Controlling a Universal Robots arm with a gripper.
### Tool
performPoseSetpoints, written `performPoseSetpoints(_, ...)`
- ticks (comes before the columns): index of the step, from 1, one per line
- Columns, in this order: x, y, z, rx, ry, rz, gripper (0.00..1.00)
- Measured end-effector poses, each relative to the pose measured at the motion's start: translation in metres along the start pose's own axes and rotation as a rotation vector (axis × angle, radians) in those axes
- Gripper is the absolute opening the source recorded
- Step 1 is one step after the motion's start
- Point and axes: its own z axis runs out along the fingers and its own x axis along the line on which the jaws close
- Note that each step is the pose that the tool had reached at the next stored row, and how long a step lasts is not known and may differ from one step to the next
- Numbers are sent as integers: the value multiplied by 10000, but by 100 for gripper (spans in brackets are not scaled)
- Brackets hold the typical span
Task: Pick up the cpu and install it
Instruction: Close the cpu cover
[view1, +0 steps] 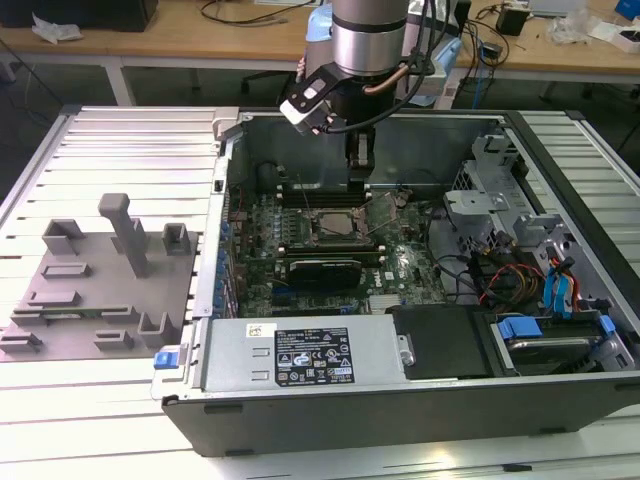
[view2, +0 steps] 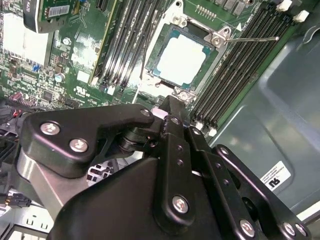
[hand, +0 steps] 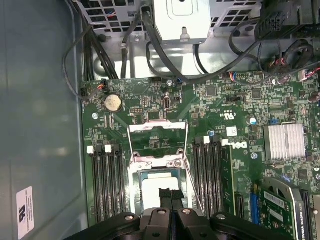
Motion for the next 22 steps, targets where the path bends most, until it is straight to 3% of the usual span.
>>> performPoseSetpoints(14,9,117,6,0,0,0,11)
performPoseSetpoints(17,17,215,12,4,-1,0,11)
performPoseSetpoints(22,25,321,18,8,0,1,11)
